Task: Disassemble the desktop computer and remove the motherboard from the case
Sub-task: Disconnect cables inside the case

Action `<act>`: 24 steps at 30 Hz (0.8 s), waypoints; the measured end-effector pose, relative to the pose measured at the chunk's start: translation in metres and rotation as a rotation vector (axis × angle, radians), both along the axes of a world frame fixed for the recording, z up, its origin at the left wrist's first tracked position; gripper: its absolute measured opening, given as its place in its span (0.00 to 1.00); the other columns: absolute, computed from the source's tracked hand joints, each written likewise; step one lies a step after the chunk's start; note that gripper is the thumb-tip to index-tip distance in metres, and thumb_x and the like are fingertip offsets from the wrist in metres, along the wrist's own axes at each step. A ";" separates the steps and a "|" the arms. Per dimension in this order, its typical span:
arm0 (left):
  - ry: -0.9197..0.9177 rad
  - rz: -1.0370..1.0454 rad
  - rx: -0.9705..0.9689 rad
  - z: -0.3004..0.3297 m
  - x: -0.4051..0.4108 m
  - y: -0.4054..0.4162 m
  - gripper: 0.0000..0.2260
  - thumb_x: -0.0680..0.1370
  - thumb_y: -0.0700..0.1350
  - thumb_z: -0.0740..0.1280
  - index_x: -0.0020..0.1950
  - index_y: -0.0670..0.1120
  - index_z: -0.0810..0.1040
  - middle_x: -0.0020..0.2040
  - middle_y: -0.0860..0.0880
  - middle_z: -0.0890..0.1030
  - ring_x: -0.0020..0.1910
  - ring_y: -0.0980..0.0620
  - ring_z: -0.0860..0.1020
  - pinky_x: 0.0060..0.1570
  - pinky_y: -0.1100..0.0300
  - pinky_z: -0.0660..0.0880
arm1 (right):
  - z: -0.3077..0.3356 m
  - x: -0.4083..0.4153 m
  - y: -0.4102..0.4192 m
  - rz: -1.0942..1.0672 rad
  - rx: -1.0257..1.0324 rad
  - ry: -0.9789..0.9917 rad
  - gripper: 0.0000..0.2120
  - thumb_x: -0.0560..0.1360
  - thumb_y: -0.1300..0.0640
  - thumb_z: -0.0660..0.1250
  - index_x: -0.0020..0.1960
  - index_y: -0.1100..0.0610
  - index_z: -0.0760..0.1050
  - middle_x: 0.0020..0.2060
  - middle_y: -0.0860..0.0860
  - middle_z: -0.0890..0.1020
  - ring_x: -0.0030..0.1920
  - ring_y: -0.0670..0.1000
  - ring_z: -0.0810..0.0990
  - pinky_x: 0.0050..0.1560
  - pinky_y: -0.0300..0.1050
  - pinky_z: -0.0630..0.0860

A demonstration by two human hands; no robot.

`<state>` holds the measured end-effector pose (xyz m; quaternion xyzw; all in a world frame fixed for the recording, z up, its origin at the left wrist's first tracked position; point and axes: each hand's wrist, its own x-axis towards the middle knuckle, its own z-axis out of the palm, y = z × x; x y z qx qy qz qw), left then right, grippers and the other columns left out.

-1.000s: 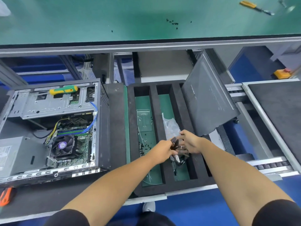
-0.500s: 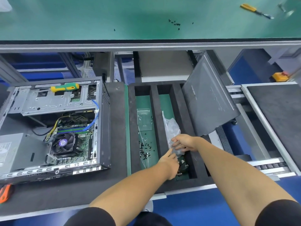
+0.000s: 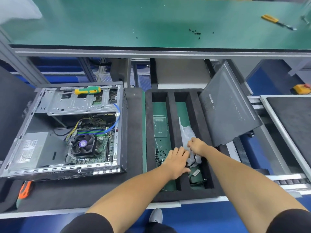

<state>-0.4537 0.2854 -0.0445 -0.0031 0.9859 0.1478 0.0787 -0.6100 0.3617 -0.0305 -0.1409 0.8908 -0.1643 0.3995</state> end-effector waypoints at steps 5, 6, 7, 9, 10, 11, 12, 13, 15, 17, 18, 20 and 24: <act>-0.035 0.018 0.030 0.010 0.007 -0.014 0.27 0.77 0.60 0.69 0.66 0.43 0.66 0.59 0.44 0.68 0.55 0.45 0.68 0.56 0.51 0.69 | 0.010 0.005 -0.011 0.073 0.056 0.207 0.12 0.83 0.54 0.55 0.53 0.58 0.75 0.52 0.58 0.80 0.51 0.58 0.77 0.56 0.53 0.75; -0.025 0.008 0.010 0.014 0.007 -0.021 0.26 0.78 0.60 0.68 0.66 0.43 0.67 0.59 0.44 0.69 0.55 0.44 0.68 0.56 0.50 0.68 | 0.014 0.006 -0.018 0.050 0.006 0.239 0.12 0.83 0.54 0.55 0.50 0.58 0.74 0.50 0.57 0.80 0.47 0.58 0.76 0.53 0.53 0.74; -0.013 -0.004 -0.014 0.020 0.007 -0.028 0.23 0.80 0.59 0.65 0.65 0.43 0.68 0.59 0.43 0.70 0.55 0.44 0.69 0.56 0.50 0.68 | 0.019 0.008 -0.025 0.040 -0.049 0.259 0.12 0.83 0.54 0.55 0.47 0.59 0.73 0.48 0.57 0.80 0.45 0.57 0.75 0.51 0.53 0.74; 0.016 -0.037 -0.088 0.034 0.005 -0.050 0.18 0.82 0.57 0.61 0.63 0.45 0.72 0.58 0.43 0.73 0.57 0.43 0.71 0.56 0.49 0.68 | 0.029 0.013 -0.047 0.040 -0.149 0.256 0.12 0.83 0.54 0.56 0.47 0.59 0.73 0.47 0.56 0.80 0.46 0.59 0.77 0.52 0.55 0.74; 0.042 -0.049 -0.135 0.042 0.003 -0.063 0.16 0.83 0.55 0.60 0.63 0.45 0.74 0.59 0.43 0.75 0.58 0.42 0.71 0.57 0.49 0.68 | 0.035 0.016 -0.060 0.031 -0.205 0.241 0.12 0.83 0.55 0.56 0.48 0.59 0.75 0.46 0.56 0.81 0.48 0.60 0.78 0.53 0.55 0.74; 0.076 -0.049 -0.183 0.051 0.002 -0.077 0.15 0.83 0.54 0.59 0.62 0.45 0.75 0.59 0.43 0.76 0.58 0.42 0.72 0.57 0.49 0.68 | 0.041 0.020 -0.075 0.012 -0.272 0.226 0.12 0.83 0.56 0.57 0.48 0.60 0.76 0.46 0.55 0.82 0.50 0.59 0.79 0.54 0.55 0.75; 0.115 -0.036 -0.226 0.060 0.000 -0.093 0.14 0.82 0.52 0.60 0.61 0.45 0.76 0.59 0.43 0.77 0.59 0.42 0.73 0.56 0.49 0.68 | 0.046 0.025 -0.091 -0.016 -0.347 0.210 0.12 0.82 0.58 0.57 0.48 0.60 0.77 0.46 0.55 0.83 0.50 0.59 0.80 0.54 0.54 0.75; 0.150 -0.015 -0.261 0.070 0.000 -0.109 0.14 0.82 0.51 0.60 0.60 0.45 0.77 0.59 0.43 0.78 0.59 0.42 0.73 0.56 0.49 0.68 | 0.053 0.030 -0.107 -0.047 -0.419 0.192 0.12 0.82 0.59 0.57 0.47 0.61 0.78 0.45 0.55 0.83 0.50 0.58 0.80 0.54 0.54 0.75; 0.208 0.034 -0.296 0.088 0.006 -0.145 0.13 0.80 0.50 0.61 0.59 0.46 0.78 0.59 0.44 0.79 0.58 0.43 0.73 0.55 0.49 0.67 | 0.066 0.043 -0.141 -0.091 -0.534 0.158 0.14 0.81 0.59 0.56 0.45 0.61 0.78 0.43 0.54 0.83 0.47 0.56 0.80 0.52 0.52 0.75; 0.263 0.083 -0.294 0.099 0.020 -0.183 0.13 0.79 0.50 0.62 0.59 0.46 0.78 0.59 0.44 0.78 0.57 0.42 0.73 0.54 0.49 0.67 | 0.075 0.058 -0.175 -0.086 -0.613 0.139 0.15 0.82 0.59 0.55 0.43 0.61 0.77 0.41 0.51 0.82 0.45 0.53 0.78 0.50 0.50 0.73; 0.297 0.113 -0.288 0.102 0.029 -0.202 0.13 0.79 0.50 0.62 0.59 0.46 0.78 0.57 0.44 0.77 0.56 0.42 0.72 0.54 0.49 0.67 | 0.079 0.065 -0.191 -0.075 -0.636 0.139 0.15 0.82 0.59 0.55 0.43 0.60 0.77 0.41 0.51 0.81 0.45 0.52 0.78 0.51 0.50 0.73; 0.390 0.199 -0.273 0.103 0.051 -0.239 0.13 0.79 0.51 0.62 0.59 0.47 0.76 0.55 0.46 0.74 0.53 0.44 0.71 0.53 0.50 0.67 | 0.084 0.082 -0.221 -0.063 -0.677 0.137 0.13 0.82 0.59 0.56 0.42 0.57 0.75 0.41 0.51 0.80 0.44 0.52 0.77 0.52 0.51 0.73; 0.522 0.509 -0.189 0.094 0.097 -0.294 0.11 0.80 0.56 0.60 0.52 0.48 0.69 0.48 0.49 0.69 0.46 0.49 0.66 0.46 0.54 0.67 | 0.086 0.110 -0.273 -0.061 -0.712 0.243 0.05 0.82 0.59 0.59 0.52 0.61 0.71 0.52 0.59 0.76 0.52 0.58 0.76 0.57 0.55 0.72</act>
